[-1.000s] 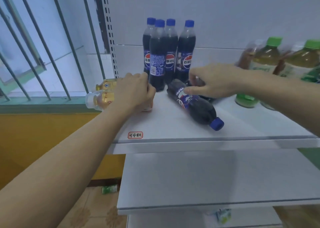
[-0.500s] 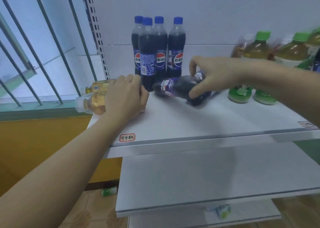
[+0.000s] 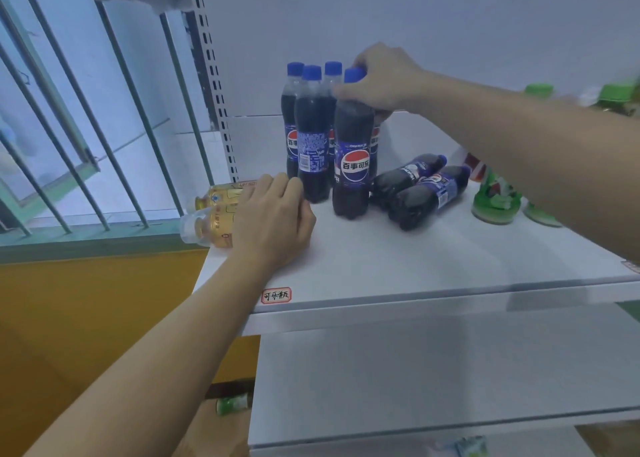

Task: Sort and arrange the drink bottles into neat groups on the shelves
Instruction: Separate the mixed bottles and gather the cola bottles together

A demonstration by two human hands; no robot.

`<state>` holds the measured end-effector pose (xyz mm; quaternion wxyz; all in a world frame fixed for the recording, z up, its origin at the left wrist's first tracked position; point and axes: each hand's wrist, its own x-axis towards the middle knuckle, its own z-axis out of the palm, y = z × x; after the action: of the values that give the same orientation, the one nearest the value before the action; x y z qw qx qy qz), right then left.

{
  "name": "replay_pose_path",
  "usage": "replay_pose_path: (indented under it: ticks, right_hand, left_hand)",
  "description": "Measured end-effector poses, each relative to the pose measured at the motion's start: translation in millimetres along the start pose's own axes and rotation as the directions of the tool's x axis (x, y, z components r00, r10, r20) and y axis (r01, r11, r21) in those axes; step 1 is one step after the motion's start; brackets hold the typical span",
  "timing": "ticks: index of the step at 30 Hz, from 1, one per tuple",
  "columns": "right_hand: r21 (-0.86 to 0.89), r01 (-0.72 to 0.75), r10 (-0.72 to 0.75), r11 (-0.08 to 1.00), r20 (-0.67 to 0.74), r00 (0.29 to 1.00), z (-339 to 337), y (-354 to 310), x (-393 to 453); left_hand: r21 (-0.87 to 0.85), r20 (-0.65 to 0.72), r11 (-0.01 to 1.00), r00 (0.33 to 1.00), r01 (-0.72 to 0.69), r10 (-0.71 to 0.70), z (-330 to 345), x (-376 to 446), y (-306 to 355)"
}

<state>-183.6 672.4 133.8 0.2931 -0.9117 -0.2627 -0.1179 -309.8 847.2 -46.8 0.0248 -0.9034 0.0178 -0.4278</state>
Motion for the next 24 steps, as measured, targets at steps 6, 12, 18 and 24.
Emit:
replay_pose_path:
  ticks: [6, 12, 18, 24]
  right_hand:
    - [0.094, -0.015, 0.017, 0.995, -0.023, 1.000, 4.6, 6.4, -2.0]
    - [0.124, -0.092, 0.096, 0.988, -0.034, 0.995, -5.2, 31.0, -14.1]
    - [-0.308, -0.319, 0.325, 0.896, -0.034, 0.945, -1.4, 92.7, -20.8]
    - [-0.451, -0.454, 0.549, 0.768, 0.100, 0.830, 42.2, 127.4, -38.6]
  left_hand:
    - [-0.005, 0.019, 1.000, 1.000, 0.025, -0.025, -1.6, 2.0, 2.1]
    - [0.046, 0.203, 0.992, 0.971, 0.116, -0.123, -1.8, 27.5, 5.0]
    - [-0.110, 0.146, 0.994, 0.989, -0.019, 0.035, 4.5, 44.7, 50.8]
    - [-0.332, 0.400, 0.929, 0.868, -0.163, 0.296, 34.5, 26.6, 83.3]
